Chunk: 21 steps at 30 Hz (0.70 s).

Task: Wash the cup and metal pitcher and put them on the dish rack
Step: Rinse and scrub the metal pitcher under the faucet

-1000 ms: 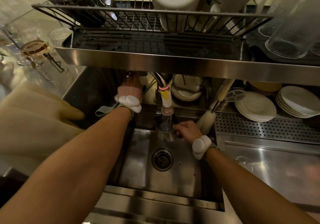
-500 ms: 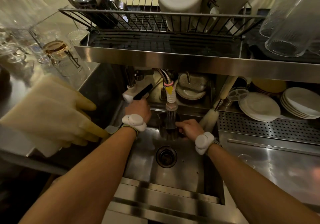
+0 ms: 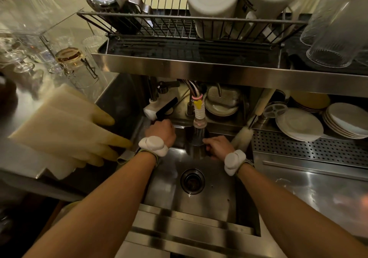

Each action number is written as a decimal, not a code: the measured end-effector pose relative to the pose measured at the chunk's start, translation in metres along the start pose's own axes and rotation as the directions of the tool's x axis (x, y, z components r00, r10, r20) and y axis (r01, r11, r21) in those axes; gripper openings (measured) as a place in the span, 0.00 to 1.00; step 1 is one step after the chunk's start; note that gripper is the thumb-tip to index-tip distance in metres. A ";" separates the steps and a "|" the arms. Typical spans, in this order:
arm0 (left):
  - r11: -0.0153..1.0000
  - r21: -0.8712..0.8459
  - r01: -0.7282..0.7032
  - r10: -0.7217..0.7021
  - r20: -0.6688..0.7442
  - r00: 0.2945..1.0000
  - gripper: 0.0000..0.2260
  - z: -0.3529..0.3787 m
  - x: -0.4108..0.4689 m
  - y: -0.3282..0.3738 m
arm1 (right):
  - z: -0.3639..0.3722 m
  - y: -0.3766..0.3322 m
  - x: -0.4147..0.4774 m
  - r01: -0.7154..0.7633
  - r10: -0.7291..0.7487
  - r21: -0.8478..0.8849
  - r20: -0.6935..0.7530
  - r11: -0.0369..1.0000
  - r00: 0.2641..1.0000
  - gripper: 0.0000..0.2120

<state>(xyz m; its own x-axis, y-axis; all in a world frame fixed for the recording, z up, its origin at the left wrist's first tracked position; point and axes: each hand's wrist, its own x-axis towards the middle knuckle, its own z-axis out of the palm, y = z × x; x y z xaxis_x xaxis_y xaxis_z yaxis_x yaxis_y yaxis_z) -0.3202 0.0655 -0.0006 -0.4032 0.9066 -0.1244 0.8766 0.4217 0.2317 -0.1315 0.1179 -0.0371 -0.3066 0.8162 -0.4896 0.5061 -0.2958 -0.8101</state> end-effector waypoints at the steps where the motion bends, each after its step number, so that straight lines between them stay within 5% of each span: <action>1: 1.000 -0.003 0.004 -0.004 0.002 1.000 0.14 0.000 0.000 0.000 | 0.001 0.001 -0.001 -0.003 0.003 -0.001 0.016 1.000 1.000 0.18; 21: 1.000 0.021 0.017 -0.019 0.112 0.994 0.16 0.005 -0.014 -0.001 | -0.007 -0.001 -0.004 -0.012 0.011 -0.020 -0.033 1.000 0.999 0.19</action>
<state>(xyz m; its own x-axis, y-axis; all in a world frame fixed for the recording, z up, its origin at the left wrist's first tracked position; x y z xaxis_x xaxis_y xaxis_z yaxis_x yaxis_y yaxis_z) -0.3141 0.0527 -0.0041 -0.3878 0.8911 -0.2358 0.8752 0.4362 0.2089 -0.1254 0.1183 -0.0320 -0.2740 0.8289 -0.4877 0.5255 -0.2957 -0.7978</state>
